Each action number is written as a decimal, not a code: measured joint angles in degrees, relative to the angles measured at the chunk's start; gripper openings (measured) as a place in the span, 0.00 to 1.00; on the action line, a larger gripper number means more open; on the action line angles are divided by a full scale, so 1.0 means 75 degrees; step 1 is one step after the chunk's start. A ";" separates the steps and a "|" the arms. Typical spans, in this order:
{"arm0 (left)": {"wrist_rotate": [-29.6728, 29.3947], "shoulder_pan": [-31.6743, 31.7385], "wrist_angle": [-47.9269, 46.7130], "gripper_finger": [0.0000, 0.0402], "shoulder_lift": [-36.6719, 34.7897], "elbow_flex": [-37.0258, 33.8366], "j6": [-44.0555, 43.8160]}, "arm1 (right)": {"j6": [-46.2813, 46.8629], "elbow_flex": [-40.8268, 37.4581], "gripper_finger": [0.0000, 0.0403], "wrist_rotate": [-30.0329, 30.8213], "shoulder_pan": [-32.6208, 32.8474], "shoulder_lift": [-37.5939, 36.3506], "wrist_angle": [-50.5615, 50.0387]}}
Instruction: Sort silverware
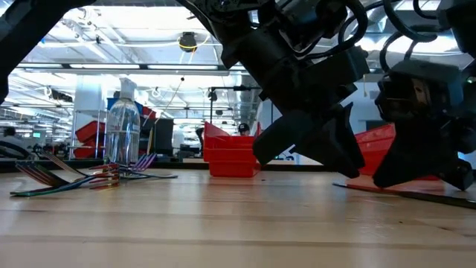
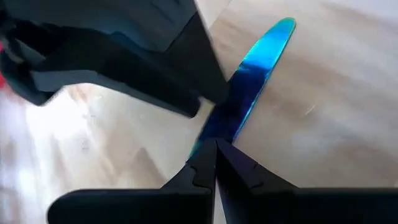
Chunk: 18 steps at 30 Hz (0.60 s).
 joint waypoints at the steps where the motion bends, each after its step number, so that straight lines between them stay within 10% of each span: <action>1: 0.0000 0.0000 0.0003 0.24 0.0000 0.0000 -0.0003 | -0.0132 -0.0008 0.00 0.0044 -0.0005 0.0012 -0.0008; 18: 0.0009 0.0000 -0.0297 0.24 0.0214 0.0028 0.0336 | -0.0964 -0.0047 0.00 0.0054 -0.0050 0.0041 0.0047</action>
